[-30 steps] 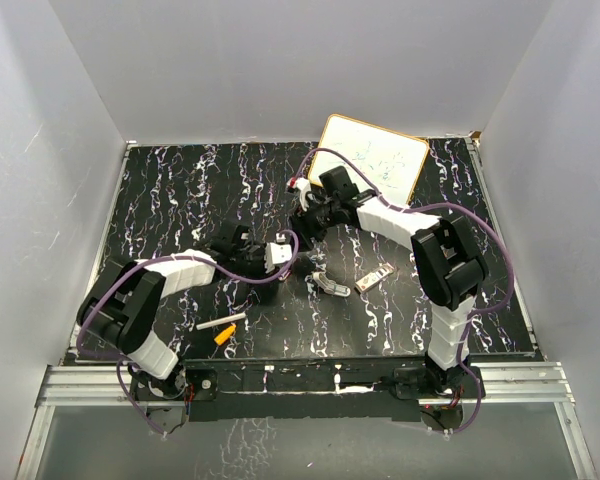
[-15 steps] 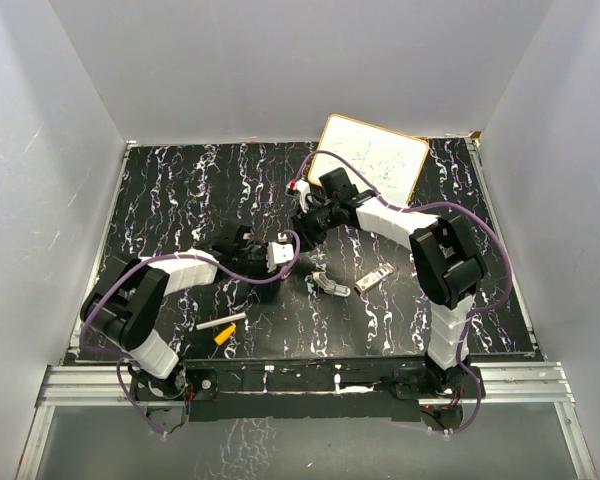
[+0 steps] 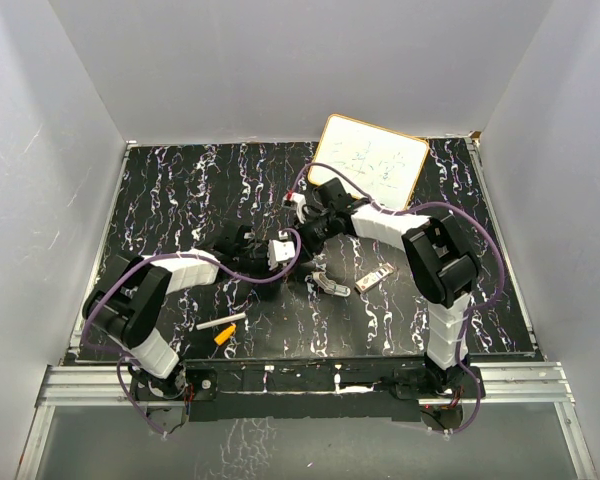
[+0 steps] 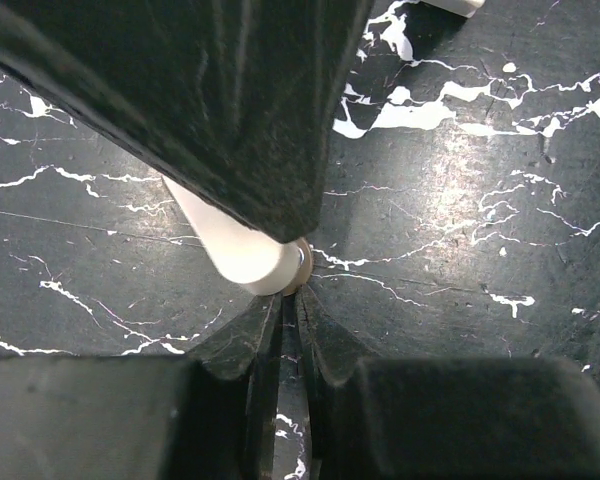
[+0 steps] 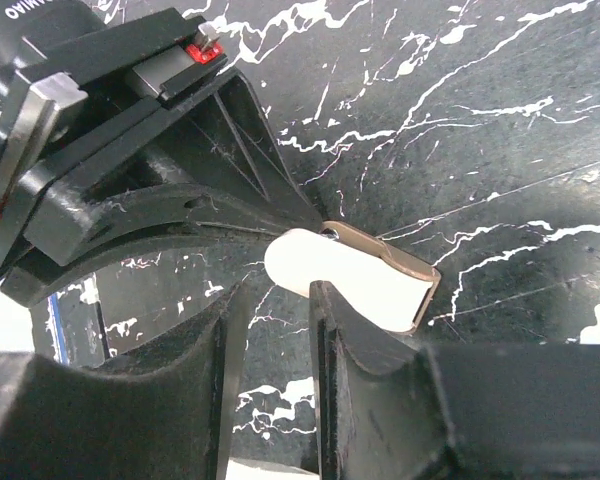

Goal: Load the staples into the stapler

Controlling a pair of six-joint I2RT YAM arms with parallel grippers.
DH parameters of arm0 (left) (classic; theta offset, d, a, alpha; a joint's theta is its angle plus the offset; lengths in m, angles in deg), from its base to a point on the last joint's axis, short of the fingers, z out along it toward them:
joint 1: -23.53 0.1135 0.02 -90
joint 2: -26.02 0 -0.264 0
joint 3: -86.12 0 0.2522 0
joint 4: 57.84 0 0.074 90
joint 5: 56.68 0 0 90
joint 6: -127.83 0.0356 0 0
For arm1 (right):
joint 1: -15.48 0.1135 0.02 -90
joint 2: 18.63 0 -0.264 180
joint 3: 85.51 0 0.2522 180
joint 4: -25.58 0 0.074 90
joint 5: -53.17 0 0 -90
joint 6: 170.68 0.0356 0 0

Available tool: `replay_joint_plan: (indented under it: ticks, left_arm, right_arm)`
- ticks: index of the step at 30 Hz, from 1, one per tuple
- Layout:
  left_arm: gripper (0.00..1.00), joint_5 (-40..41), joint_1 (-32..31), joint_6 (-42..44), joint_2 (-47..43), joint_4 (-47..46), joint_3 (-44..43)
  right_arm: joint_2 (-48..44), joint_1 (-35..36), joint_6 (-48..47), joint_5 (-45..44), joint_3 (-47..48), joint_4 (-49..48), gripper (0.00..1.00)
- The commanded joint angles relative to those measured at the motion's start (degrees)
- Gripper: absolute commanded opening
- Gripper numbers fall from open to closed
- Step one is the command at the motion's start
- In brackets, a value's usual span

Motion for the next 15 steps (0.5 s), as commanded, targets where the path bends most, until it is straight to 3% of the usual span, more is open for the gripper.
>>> replay_joint_plan:
  ticks: [1,6,15]
  left_arm:
    - [0.09,-0.70,-0.18,0.20,-0.31,0.53,-0.19]
    - [0.12,-0.47,-0.21,3.09,-3.20,6.41,-1.26]
    - [0.36,-1.63,-0.22,4.89,-11.06,21.50,-6.49]
  right_arm:
    - [0.46,0.28,0.25,1.61,0.30,-2.45,0.33]
    - [-1.54,-1.81,-0.73,0.83,2.38,-1.79,0.33]
    - [-6.86,-8.40,-4.23,1.78,1.25,0.65,0.35]
